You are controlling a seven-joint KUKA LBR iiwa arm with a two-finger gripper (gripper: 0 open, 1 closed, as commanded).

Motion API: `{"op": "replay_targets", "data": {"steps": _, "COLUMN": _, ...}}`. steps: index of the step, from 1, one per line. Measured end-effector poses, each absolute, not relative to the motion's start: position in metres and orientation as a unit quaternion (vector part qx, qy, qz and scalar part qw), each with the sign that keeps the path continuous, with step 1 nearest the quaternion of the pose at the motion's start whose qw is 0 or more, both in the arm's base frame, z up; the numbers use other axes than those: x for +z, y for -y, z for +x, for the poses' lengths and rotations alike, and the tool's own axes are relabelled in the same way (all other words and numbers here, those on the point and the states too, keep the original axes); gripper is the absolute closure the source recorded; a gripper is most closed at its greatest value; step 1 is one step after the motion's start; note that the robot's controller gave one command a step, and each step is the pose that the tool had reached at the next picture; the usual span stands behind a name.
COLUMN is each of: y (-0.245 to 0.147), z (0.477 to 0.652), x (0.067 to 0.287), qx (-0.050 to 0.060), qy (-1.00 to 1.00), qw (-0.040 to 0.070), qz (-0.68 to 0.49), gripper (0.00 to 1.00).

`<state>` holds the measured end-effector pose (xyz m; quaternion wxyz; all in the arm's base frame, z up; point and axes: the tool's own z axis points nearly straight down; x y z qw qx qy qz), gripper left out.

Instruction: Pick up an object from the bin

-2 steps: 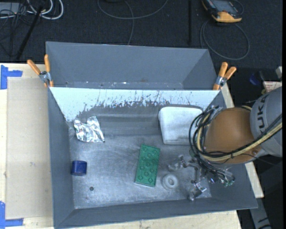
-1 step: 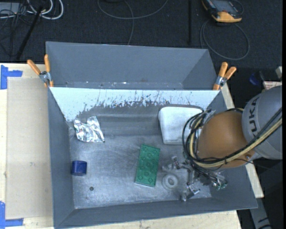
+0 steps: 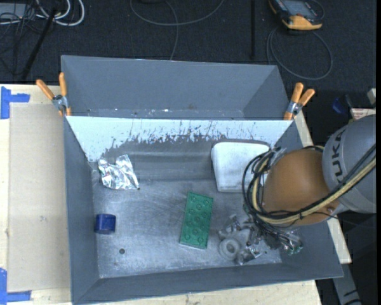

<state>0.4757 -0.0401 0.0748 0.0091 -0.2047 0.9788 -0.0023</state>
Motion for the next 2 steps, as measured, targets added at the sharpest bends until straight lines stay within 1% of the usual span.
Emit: {"op": "replay_targets", "data": {"steps": 2, "y": 0.0401, "z": 0.4757, "x": 0.0747, "qx": -0.002, "qy": -0.978, "qw": 0.009, "qz": -0.206, "gripper": 1.0}}
